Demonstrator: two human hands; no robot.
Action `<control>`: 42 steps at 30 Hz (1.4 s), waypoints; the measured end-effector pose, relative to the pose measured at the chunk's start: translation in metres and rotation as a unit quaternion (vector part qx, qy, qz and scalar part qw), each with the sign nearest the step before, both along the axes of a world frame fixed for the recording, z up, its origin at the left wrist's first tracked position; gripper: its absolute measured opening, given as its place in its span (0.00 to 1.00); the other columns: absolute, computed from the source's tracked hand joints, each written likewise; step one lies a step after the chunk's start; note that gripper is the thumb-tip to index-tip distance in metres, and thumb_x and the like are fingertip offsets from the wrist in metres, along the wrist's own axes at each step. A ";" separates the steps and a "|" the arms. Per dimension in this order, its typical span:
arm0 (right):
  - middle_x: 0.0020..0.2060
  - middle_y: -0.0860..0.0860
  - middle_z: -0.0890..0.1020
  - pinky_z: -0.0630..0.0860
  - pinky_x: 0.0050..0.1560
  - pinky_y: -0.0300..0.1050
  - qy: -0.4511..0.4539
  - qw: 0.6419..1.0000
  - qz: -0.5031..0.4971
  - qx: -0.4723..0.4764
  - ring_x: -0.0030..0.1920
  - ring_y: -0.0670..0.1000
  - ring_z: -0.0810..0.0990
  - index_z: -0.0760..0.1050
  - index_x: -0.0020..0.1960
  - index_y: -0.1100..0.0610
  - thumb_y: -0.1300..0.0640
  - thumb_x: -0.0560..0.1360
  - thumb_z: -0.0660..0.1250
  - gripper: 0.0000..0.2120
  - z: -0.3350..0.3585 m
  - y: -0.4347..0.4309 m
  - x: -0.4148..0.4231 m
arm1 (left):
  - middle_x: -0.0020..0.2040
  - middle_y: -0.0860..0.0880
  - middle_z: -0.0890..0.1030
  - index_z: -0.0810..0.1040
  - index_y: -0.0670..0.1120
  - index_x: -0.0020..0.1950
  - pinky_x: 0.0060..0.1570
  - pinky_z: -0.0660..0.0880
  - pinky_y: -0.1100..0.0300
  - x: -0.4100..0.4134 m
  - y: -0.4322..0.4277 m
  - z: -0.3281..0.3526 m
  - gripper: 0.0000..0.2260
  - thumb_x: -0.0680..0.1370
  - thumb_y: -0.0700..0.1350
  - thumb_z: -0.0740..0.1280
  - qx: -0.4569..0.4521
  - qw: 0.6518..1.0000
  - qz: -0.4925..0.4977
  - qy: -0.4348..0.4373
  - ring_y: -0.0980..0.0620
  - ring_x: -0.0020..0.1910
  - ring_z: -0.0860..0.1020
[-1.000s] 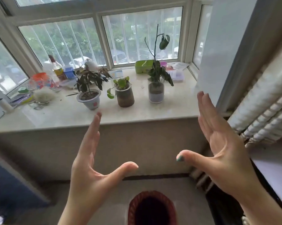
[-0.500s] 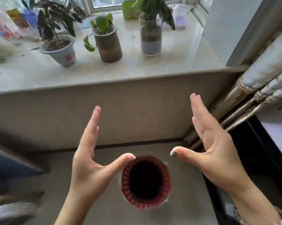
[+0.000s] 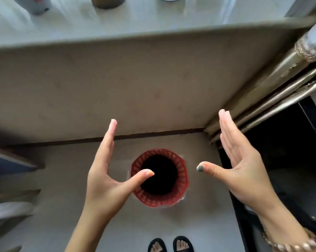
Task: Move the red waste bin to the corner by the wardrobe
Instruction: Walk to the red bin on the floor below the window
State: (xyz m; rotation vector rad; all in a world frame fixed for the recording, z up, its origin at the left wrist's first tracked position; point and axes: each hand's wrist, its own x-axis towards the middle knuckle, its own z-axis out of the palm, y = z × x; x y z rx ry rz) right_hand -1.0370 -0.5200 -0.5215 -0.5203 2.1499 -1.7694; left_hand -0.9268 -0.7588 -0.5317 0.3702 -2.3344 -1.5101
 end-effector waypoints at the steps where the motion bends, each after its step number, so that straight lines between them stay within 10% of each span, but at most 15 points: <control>1: 0.77 0.32 0.59 0.58 0.74 0.38 -0.004 1.000 0.000 0.005 0.78 0.37 0.56 0.53 0.78 0.38 0.33 0.57 0.79 0.56 -0.006 0.001 0.001 | 0.78 0.59 0.62 0.59 0.52 0.79 0.73 0.58 0.63 0.001 0.001 -0.006 0.47 0.65 0.61 0.76 0.002 1.000 0.000 -0.003 0.59 0.78 0.60; 24: 0.77 0.30 0.58 0.52 0.73 0.29 -0.076 0.993 -0.011 0.085 0.76 0.33 0.55 0.53 0.77 0.36 0.30 0.55 0.77 0.57 -0.194 -0.001 0.011 | 0.75 0.69 0.63 0.60 0.63 0.77 0.70 0.60 0.60 0.010 0.003 -0.196 0.47 0.60 0.62 0.77 0.053 0.993 0.045 -0.091 0.67 0.75 0.60; 42: 0.80 0.40 0.55 0.54 0.75 0.42 -0.168 0.969 -0.027 0.178 0.79 0.42 0.53 0.50 0.79 0.40 0.32 0.52 0.78 0.62 -0.331 -0.012 -0.022 | 0.70 0.76 0.63 0.57 0.68 0.75 0.63 0.61 0.68 -0.004 -0.021 -0.327 0.46 0.61 0.65 0.75 0.065 0.978 0.079 -0.181 0.85 0.64 0.59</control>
